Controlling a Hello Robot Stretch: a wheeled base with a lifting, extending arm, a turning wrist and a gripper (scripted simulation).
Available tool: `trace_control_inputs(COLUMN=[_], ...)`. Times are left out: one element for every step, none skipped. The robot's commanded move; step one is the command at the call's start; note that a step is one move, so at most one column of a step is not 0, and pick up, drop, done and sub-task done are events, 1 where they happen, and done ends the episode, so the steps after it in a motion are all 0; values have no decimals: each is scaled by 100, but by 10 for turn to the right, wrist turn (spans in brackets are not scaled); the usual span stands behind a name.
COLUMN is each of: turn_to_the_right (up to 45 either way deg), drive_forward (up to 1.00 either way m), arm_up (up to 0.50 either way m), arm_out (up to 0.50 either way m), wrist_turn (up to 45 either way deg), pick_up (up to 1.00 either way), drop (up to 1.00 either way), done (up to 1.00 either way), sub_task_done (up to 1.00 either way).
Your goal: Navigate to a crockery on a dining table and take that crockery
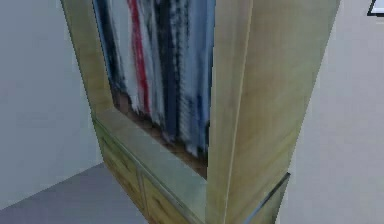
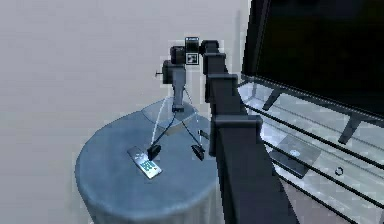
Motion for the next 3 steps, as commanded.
trace_control_inputs(turn_to_the_right=[0,0,0], drive_forward=[0,0,0], arm_up=[0,0,0], arm_out=[0,0,0], wrist_turn=[450,450,450], pick_up=[0,0,0], drop=[0,0,0], done=[0,0,0], sub_task_done=[0,0,0])
